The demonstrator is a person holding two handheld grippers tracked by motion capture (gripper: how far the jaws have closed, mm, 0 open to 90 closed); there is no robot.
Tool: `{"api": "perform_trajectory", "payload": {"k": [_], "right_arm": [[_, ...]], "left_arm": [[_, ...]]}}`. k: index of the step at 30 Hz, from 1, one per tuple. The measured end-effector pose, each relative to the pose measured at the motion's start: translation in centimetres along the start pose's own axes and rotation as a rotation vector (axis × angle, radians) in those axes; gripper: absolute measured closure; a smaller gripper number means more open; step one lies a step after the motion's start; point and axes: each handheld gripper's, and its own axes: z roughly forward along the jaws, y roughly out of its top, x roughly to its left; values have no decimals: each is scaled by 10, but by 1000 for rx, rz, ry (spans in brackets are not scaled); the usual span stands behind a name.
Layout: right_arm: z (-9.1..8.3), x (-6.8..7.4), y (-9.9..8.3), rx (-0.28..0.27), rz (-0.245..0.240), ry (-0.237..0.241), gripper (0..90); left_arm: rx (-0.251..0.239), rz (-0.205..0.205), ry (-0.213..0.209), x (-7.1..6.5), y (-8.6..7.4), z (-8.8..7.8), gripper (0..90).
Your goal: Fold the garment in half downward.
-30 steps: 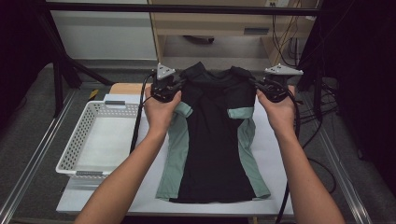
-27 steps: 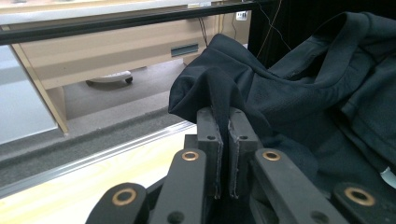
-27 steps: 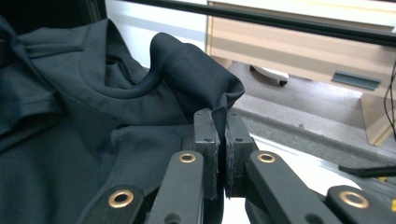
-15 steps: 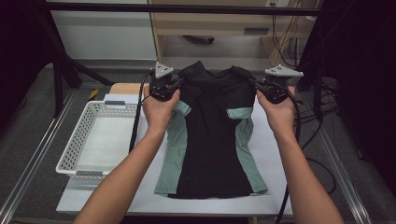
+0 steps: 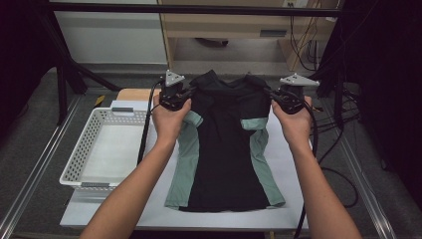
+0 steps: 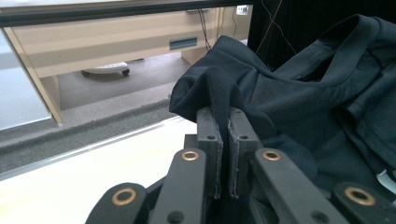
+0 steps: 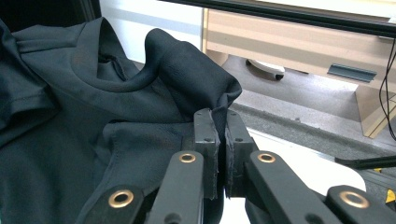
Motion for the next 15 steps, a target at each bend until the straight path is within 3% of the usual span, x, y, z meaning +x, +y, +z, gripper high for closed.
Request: {"api": "perform_trajectory", "payload": {"k": [5,15], "right_arm": [[0,-1,-5,8,3,-14,869],[-7,-2,-4,12,-11,-48,869]], "left_arm": [[13,13,-14,1,-2,7,857],[0,-7,-30,0,-3,14,857]]}}
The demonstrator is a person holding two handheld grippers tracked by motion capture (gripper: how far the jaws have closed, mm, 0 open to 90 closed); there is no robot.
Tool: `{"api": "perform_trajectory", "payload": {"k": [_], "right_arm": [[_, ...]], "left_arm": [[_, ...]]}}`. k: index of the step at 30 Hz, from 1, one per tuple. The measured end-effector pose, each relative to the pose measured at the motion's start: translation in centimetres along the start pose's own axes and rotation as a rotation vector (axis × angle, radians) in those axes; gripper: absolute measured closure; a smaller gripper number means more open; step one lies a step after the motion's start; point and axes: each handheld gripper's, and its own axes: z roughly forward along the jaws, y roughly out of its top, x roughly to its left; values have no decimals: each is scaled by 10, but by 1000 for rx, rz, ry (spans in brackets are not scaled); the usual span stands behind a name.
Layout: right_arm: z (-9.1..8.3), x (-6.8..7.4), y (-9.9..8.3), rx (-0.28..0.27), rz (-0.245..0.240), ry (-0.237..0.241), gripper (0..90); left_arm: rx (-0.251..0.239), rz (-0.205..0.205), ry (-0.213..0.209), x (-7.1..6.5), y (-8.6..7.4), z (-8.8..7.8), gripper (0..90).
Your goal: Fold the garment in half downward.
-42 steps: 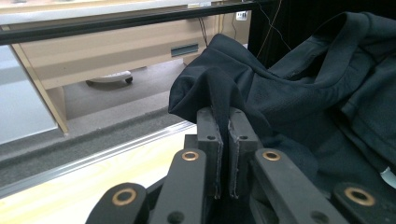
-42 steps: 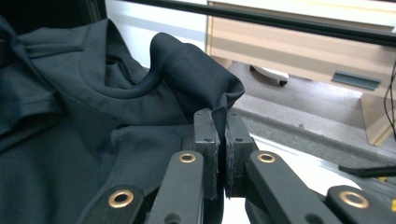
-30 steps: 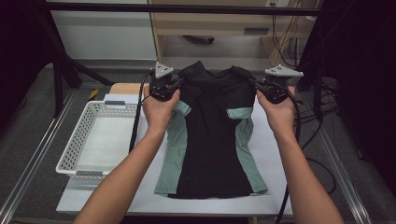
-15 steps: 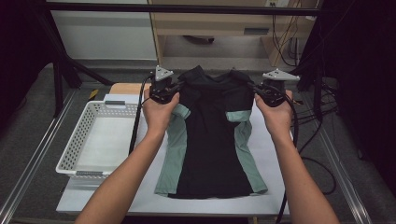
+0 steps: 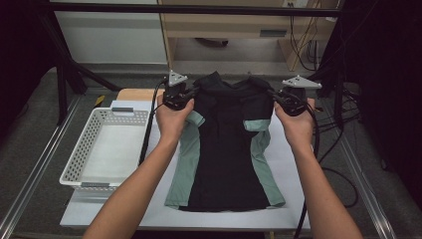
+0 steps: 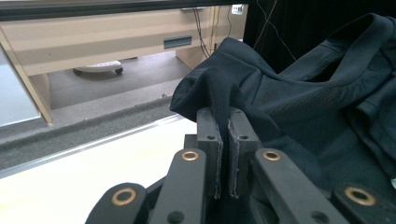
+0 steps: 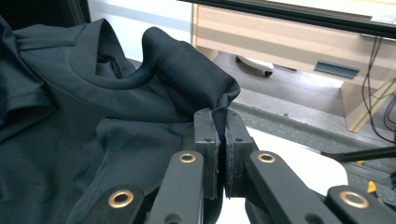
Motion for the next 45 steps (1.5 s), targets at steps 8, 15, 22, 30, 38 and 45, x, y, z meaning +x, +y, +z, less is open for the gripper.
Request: {"api": "perform_trajectory", "payload": {"k": [8,15,22,30,38,45], "right_arm": [[-6,3,3,-7,-11,-3,868],[2,6,-4,8,-11,18,868],[10,10,-16,33,-9,25,868],[19,12,-25,53,4,33,867],[23,17,-36,70,2,47,867],[24,20,-43,72,15,61,867]], "left_arm": [[-9,-10,-4,0,3,4,856],[9,-4,7,2,-8,0,856],[28,-8,11,3,-20,-1,856],[40,-17,12,2,-32,3,855],[51,-26,12,-1,-45,5,855],[40,-29,11,-9,-55,3,855]]}}
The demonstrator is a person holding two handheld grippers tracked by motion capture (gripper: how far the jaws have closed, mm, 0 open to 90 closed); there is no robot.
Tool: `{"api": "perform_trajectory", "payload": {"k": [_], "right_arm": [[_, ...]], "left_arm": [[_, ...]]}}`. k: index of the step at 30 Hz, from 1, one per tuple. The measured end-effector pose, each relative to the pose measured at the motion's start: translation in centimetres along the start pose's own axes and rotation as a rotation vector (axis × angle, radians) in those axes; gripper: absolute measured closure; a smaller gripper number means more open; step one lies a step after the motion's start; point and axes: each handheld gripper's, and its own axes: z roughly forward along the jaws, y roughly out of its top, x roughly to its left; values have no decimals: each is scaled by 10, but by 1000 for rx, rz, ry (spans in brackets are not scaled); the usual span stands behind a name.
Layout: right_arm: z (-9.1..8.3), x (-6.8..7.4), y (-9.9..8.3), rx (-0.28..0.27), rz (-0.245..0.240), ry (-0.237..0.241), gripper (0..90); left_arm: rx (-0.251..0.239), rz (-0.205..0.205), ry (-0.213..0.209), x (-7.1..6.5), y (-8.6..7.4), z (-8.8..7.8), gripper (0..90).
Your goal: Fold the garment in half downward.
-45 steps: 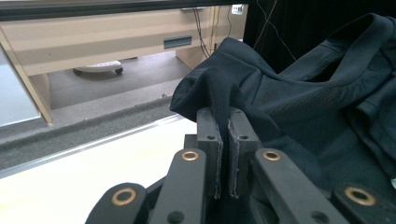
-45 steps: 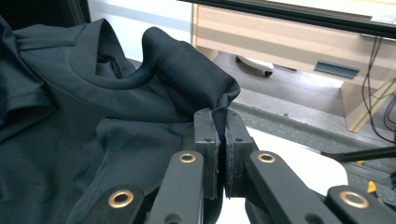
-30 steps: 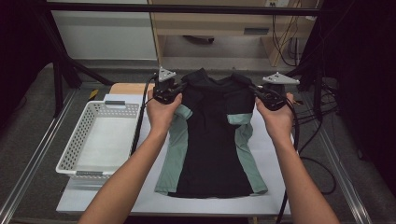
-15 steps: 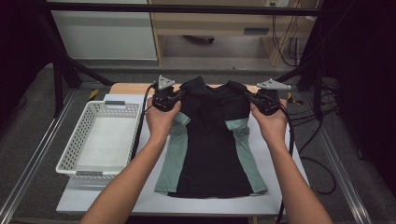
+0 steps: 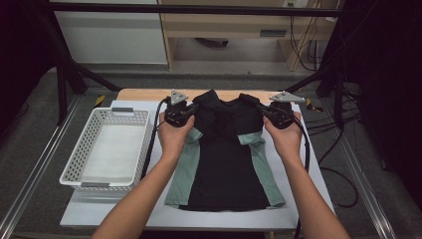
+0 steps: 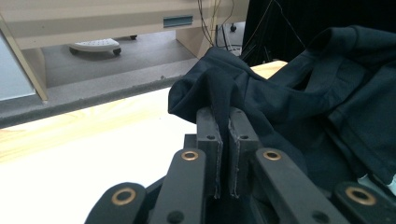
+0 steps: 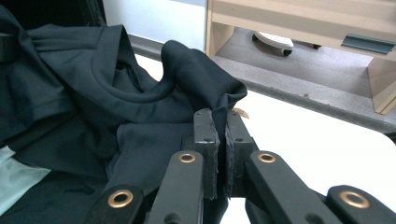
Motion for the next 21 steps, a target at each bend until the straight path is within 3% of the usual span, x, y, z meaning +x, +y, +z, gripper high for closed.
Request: {"api": "perform_trajectory", "payload": {"k": [4,21], "right_arm": [[0,1,-3,-6,12,8,867],[3,9,-20,10,14,38,867]], "left_arm": [[-9,13,10,-5,-5,-1,855],[-28,3,-1,-20,-23,-1,854]]}}
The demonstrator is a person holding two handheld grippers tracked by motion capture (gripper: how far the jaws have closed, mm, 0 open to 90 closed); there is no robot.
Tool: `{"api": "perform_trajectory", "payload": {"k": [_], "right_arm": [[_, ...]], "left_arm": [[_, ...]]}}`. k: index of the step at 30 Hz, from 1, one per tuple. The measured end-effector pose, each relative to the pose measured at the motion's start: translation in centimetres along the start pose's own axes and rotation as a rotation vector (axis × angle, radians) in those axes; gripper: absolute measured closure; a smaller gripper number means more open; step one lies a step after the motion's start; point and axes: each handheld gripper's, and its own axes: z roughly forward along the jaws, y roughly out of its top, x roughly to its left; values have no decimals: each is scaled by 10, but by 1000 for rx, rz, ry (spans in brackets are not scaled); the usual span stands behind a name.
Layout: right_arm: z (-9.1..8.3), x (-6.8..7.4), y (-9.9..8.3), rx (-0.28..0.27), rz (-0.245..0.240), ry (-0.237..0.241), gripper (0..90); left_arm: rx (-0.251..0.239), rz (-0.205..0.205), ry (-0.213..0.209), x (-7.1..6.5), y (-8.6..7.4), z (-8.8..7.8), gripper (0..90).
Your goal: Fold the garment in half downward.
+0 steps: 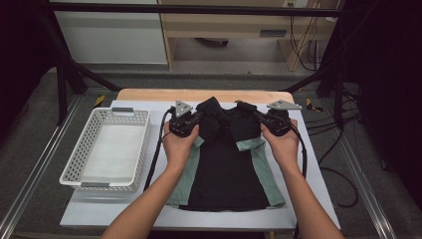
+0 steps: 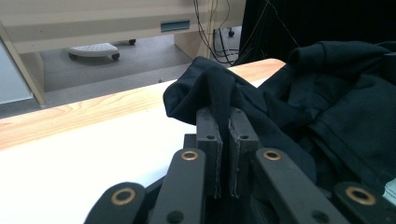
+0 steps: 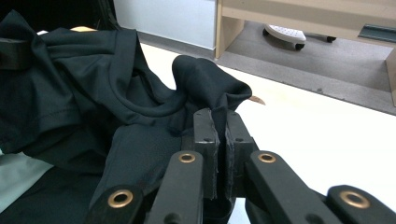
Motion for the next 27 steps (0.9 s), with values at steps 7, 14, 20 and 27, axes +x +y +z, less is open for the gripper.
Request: {"api": "perform_trajectory", "payload": {"k": [7,14,20,27], "right_arm": [[-1,2,-5,-1,3,15,866],[-2,6,-14,-1,5,34,866],[-6,11,-24,-1,8,51,865],[-13,19,-38,-1,13,79,866]], "left_arm": [[-24,-8,1,-8,-10,-5,854],[-41,21,-13,-18,-19,-10,854],[-51,42,-16,-26,-34,-15,851],[-70,38,-14,-30,-50,-21,849]]}}
